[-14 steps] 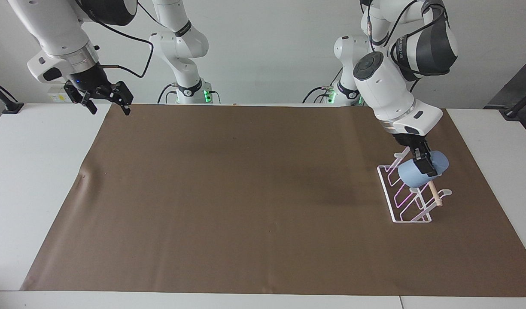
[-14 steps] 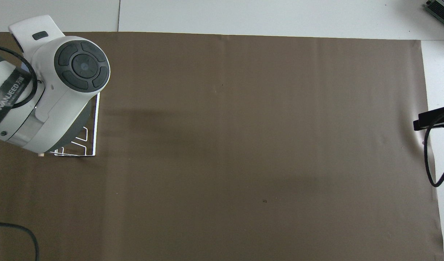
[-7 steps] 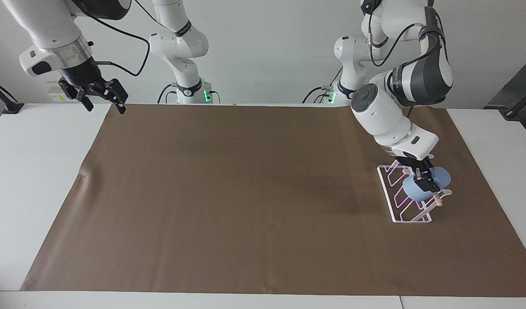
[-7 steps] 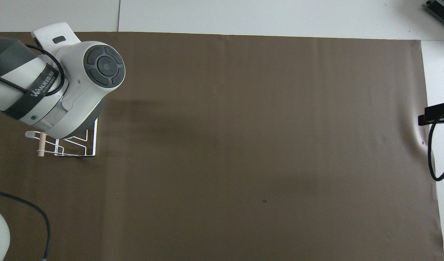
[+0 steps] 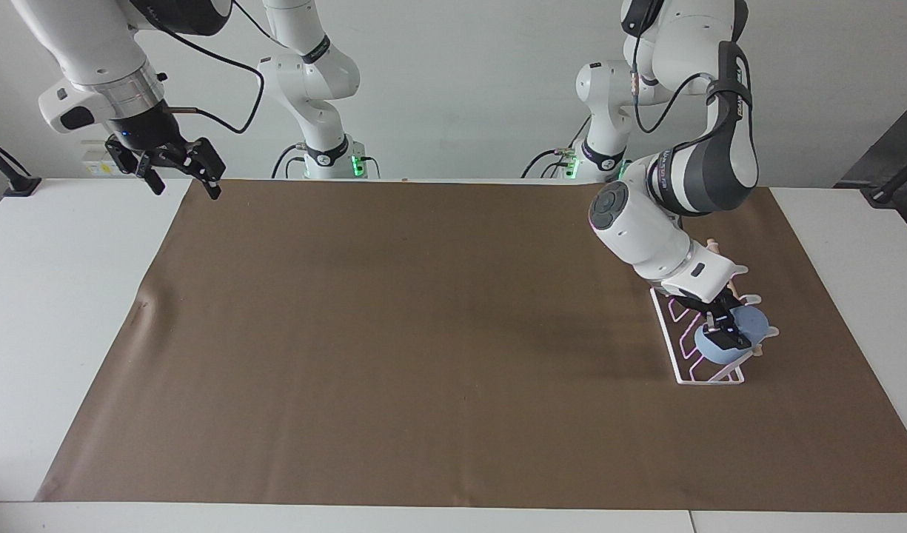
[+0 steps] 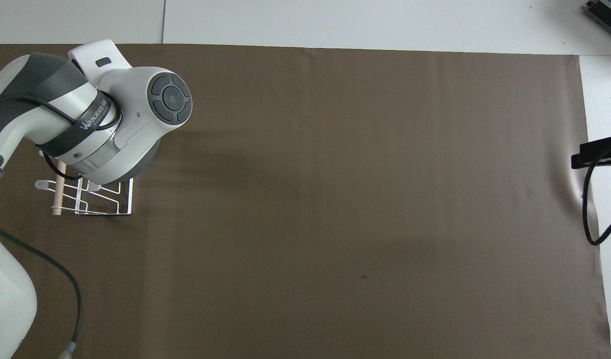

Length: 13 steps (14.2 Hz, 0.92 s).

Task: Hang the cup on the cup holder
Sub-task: 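Carry the cup with the left gripper over the wire rack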

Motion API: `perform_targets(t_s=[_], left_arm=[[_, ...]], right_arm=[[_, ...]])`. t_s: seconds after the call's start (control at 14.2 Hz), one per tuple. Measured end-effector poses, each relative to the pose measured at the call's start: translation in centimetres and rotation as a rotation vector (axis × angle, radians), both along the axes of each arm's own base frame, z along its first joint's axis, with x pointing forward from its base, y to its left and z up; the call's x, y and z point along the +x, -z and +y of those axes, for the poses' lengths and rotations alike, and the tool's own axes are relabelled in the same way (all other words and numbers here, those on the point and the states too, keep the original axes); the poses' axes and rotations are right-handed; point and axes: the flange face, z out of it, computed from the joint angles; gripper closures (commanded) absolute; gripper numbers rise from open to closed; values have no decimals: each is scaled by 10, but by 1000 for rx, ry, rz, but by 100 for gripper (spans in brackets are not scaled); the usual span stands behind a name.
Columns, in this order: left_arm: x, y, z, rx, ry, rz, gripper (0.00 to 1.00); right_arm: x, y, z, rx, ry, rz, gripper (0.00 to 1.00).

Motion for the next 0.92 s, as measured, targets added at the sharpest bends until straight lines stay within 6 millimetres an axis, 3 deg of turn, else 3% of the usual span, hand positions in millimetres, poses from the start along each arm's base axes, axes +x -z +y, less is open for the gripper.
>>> perform_targets(t_s=[0.35,0.78,0.92], left_arm=[[-4,9,-2,1,-23,-7,100],[-18,38,-2,11,-52,1,100],[-25,46,-2,16,-55,7,78]], right_arm=[[0,0,0,0,0,0,0],[0,0,0,0,1,0,0],[0,0,0,0,1,0,0]])
